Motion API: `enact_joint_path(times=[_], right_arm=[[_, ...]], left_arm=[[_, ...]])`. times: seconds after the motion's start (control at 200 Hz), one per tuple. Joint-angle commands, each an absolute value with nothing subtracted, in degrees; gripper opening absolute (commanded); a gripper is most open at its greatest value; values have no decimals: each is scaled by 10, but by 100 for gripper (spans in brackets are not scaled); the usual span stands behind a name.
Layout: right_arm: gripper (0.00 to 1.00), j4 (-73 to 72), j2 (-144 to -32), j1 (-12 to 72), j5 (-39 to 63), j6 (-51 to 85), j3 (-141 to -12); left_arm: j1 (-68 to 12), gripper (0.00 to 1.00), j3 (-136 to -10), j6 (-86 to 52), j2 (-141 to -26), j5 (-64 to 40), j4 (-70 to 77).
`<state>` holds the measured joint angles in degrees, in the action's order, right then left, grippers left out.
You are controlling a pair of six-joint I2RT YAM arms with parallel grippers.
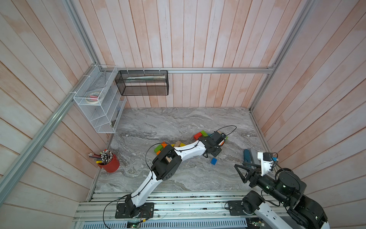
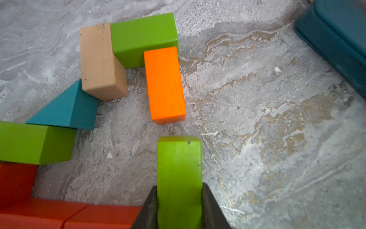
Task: Assemble a heart with building blocks
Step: Assemble the building block at the center of the board.
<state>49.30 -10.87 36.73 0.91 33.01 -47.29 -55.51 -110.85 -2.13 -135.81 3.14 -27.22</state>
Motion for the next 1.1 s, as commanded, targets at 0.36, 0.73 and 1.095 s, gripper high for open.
enact_joint_path(times=[0.36,0.73,1.095], right_arm=[[72,487,-116,370,7,333,-469],[72,483,-116,370,11,333,-465],[72,479,-116,370,14,336,-464]], left_arm=[[-552,23,-1164,-17,-1407,19,-288],[-552,36,-1157,-30,-1403,23,-292],[-552,49,-1160,-40,-1398,31,-298]])
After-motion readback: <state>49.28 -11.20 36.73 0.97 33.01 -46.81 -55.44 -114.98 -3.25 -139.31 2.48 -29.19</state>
